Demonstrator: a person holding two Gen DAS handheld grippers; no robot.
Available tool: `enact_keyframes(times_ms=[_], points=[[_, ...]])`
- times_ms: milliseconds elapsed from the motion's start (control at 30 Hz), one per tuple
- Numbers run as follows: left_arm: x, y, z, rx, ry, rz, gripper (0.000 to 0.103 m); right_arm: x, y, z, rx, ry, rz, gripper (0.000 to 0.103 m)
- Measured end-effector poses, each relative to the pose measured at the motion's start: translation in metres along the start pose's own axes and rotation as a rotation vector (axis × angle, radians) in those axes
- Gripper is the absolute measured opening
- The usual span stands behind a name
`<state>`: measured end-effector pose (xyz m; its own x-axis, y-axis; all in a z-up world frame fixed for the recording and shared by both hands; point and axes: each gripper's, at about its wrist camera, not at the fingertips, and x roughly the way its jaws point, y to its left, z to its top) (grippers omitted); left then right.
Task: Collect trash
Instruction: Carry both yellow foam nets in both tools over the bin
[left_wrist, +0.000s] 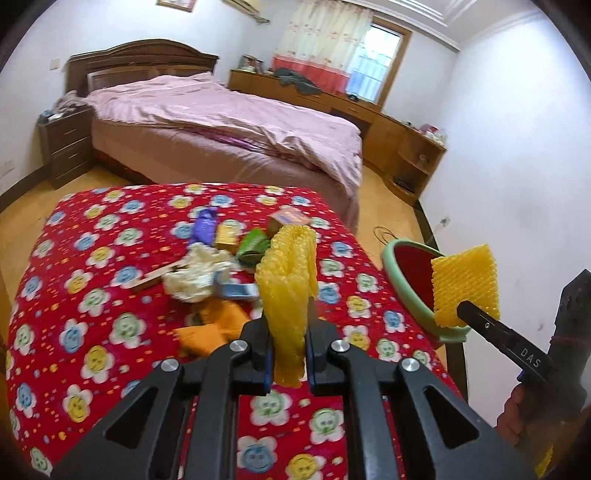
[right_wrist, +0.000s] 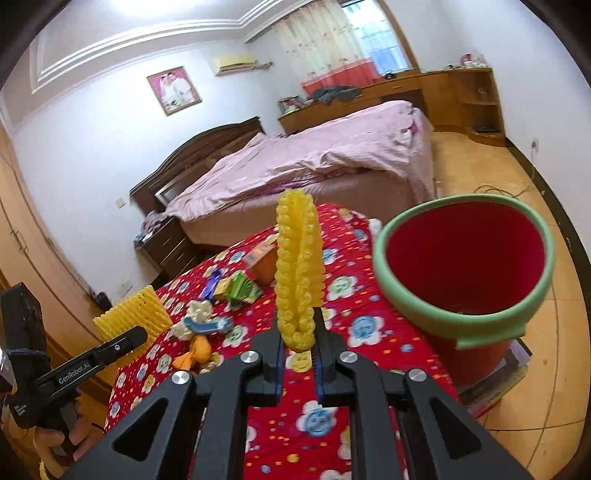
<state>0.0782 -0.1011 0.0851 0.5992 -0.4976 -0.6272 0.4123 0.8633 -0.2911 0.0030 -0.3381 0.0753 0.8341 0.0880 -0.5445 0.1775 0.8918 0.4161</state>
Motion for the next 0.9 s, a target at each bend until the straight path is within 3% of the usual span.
enact_keyframes(times_ms=[533, 900], points=[[0.068, -0.091, 0.013, 0.176, 0.085, -0.088, 0.012, -0.020, -0.066, 0.019, 0.085, -0.052, -0.131, 0.013], [0.124, -0.147, 0.022, 0.286, 0.145, -0.126, 0.012, -0.001, -0.116, 0.036, 0.116, -0.030, -0.236, 0.014]])
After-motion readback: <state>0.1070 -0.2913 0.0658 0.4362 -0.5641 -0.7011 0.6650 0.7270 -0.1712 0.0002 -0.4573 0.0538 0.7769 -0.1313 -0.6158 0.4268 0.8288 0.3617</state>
